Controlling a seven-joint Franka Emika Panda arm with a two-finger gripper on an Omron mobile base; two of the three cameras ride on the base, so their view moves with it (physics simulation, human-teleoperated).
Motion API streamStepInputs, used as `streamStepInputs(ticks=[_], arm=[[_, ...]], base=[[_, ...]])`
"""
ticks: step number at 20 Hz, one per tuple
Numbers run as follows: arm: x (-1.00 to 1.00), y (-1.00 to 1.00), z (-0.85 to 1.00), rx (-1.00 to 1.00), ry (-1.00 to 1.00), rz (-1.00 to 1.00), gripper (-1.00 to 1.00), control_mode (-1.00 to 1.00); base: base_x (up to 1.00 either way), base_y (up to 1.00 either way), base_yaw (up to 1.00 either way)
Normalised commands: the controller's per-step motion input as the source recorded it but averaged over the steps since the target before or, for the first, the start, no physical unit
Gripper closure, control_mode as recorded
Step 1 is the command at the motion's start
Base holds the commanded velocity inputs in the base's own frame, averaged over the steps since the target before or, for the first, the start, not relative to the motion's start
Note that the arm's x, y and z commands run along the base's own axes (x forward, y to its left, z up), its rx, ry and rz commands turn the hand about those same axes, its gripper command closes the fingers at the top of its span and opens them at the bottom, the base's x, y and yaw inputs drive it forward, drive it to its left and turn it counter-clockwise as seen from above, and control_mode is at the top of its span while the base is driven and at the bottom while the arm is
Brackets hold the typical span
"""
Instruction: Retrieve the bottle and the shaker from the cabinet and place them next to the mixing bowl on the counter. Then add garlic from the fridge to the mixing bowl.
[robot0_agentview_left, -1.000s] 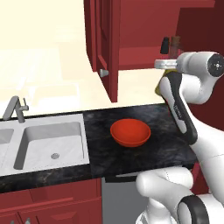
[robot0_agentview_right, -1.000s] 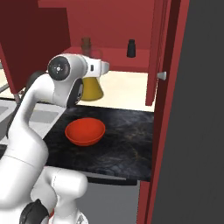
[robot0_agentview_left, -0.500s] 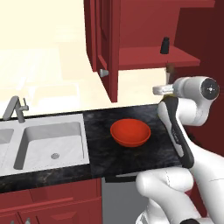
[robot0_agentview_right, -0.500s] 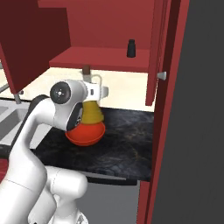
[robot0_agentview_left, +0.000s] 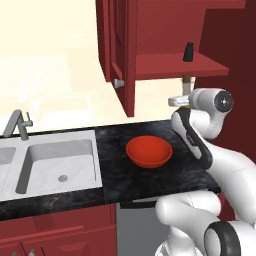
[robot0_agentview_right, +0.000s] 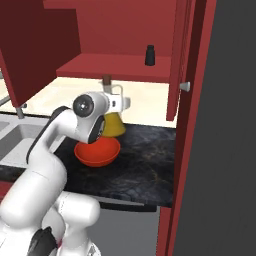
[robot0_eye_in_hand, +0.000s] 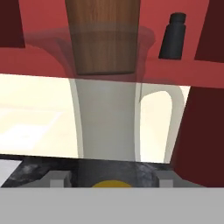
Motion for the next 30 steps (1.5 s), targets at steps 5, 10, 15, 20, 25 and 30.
streamStepInputs(ticks=[5,10,15,20,25,30], arm=[[0.35,-0.02,0.00,0.00,0.03,-0.06,1.00,-1.00],[0.04,-0.27,-0.01,0.01,0.00,0.07,1.00,-1.00],[0.19,-0.36,-0.21,0.00,0.00,0.11,1.00,-1.00],[0.01,-0.17,-0.57,0.00,0.06,0.00,1.00,-1.00],[0.01,-0.12,-0.62,0.00,0.06,0.00,1.00,-1.00],[0.16,-0.16,-0.04,0.00,-0.01,0.13,1.00,-1.00]], base=[[0.00,0.00,0.00],[0.00,0.00,0.00],[0.00,0.00,0.00],[0.00,0.00,0.00],[0.00,0.00,0.00],[0.00,0.00,0.00]])
